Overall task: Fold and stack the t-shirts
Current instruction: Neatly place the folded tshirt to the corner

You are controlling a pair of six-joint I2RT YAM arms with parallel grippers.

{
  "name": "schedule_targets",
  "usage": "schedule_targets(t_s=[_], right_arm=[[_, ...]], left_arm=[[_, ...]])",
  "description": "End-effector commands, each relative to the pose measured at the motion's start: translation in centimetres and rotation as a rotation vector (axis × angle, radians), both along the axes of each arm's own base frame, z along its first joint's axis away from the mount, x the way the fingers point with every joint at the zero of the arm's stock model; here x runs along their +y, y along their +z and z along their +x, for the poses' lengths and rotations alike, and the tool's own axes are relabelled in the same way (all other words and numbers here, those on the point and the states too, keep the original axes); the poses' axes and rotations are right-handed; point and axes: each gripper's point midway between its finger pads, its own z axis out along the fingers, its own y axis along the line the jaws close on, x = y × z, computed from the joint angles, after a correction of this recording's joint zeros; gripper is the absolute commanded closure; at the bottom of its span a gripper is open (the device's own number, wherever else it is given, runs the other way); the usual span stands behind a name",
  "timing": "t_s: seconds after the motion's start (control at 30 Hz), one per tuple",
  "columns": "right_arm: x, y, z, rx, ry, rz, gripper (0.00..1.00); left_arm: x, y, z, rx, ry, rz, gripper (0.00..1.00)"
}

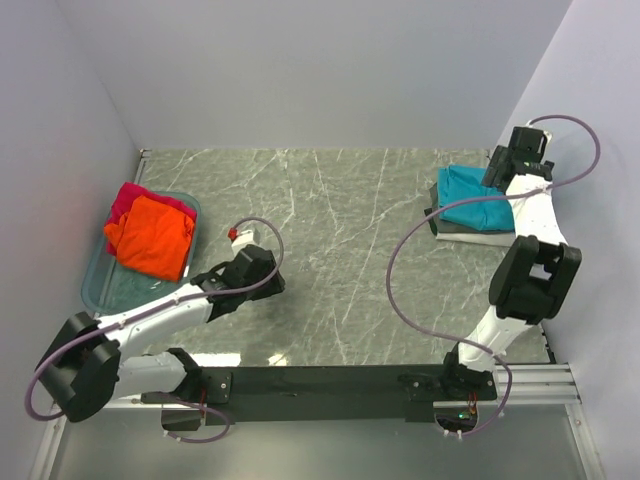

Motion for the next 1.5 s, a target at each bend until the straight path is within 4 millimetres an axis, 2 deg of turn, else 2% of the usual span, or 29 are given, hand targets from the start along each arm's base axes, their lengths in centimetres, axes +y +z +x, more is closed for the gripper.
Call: schedule_targets(t_s=[0.0, 0.1, 0.23, 0.27, 0.3, 0.33, 0.4, 0.5, 0.53, 0.6, 0.63, 0.77, 0.8, 0.83, 0.87, 0.97, 1.0, 1.07, 1.1, 1.13, 1.17, 1.2, 1.47], right_arm=[[-0.6, 4.2, -0.8, -0.109, -0.068, -0.064, 0.10], [0.0, 5.5, -1.8, -0.145, -0.067, -0.064, 0.10], [3.3, 7.1, -3.2, -0.225, 0.015, 0.017, 0.10], [5.4, 7.0, -2.7, -0.253, 0.106, 0.100, 0.10], [6.6, 7.3, -2.6, -0.289, 0.146, 0.139, 0.09], [8.1, 7.1, -3.3, -0.312, 0.192, 0.189, 0.09], [11.5, 7.3, -3.4, -0.365, 0.297, 0.300, 0.09], [15.4, 6.4, -4.7, -0.360, 0.397, 0.363, 0.09], [18.1, 6.0, -5.3, -0.341, 0.461, 0.368, 0.09], [20.6, 5.2, -6.3, -0.312, 0.523, 0.365, 0.09], [23.7, 5.0, -6.9, -0.298, 0.599, 0.387, 0.09], [28.7, 4.0, -9.5, -0.276, 0.715, 0.432, 0.09], [29.4, 3.0, -10.3, -0.253, 0.731, 0.445, 0.09], [30.1, 3.0, -11.0, -0.261, 0.744, 0.462, 0.09], [31.8, 2.6, -12.0, -0.245, 0.789, 0.481, 0.09], [34.7, 0.0, -14.9, -0.192, 0.855, 0.546, 0.09], [35.1, -1.6, -15.8, -0.164, 0.860, 0.560, 0.09], [35.9, -3.1, -16.8, -0.137, 0.859, 0.595, 0.09], [36.4, -4.6, -17.7, -0.107, 0.870, 0.613, 0.09], [36.6, -5.1, -17.9, -0.098, 0.864, 0.630, 0.09], [36.7, -5.6, -18.1, -0.086, 0.864, 0.637, 0.09], [36.8, -6.4, -18.4, -0.065, 0.860, 0.639, 0.09], [36.0, -5.0, -18.4, -0.101, 0.854, 0.583, 0.09]], left_arm=[[1.0, 1.3, 0.1, -0.040, 0.003, 0.035, 0.41], [1.5, 2.4, 0.0, -0.066, 0.009, 0.030, 0.38], [2.2, 4.8, 0.0, -0.132, 0.030, 0.008, 0.28], [2.5, 5.1, -0.1, -0.141, 0.036, 0.009, 0.27], [3.0, 5.3, 0.1, -0.157, 0.055, 0.022, 0.26], [3.4, 5.8, 0.1, -0.175, 0.068, 0.018, 0.22], [4.0, 6.1, 0.2, -0.184, 0.085, 0.031, 0.20], [4.8, 6.7, 0.6, -0.197, 0.114, 0.048, 0.19], [5.1, 6.6, 0.7, -0.192, 0.121, 0.060, 0.19], [5.4, 6.9, 1.0, -0.197, 0.130, 0.064, 0.19], [5.5, 6.9, 1.0, -0.193, 0.133, 0.067, 0.18], [5.7, 7.9, 1.5, -0.212, 0.145, 0.061, 0.17], [5.9, 8.0, 1.6, -0.215, 0.150, 0.062, 0.17], [5.9, 8.3, 1.6, -0.220, 0.150, 0.058, 0.16], [6.0, 8.5, 1.6, -0.225, 0.155, 0.054, 0.15], [6.2, 9.0, 1.7, -0.239, 0.165, 0.043, 0.15], [6.3, 9.1, 1.7, -0.241, 0.169, 0.037, 0.15], [6.2, 9.4, 1.7, -0.249, 0.169, 0.027, 0.15], [6.2, 9.5, 1.8, -0.251, 0.170, 0.023, 0.13], [6.1, 9.5, 1.9, -0.249, 0.168, 0.022, 0.05], [6.0, 9.8, 1.9, -0.251, 0.165, 0.018, 0.01], [6.0, 9.8, 1.9, -0.243, 0.168, 0.017, 0.01], [5.7, 9.8, 1.8, -0.258, 0.156, -0.008, 0.01]])
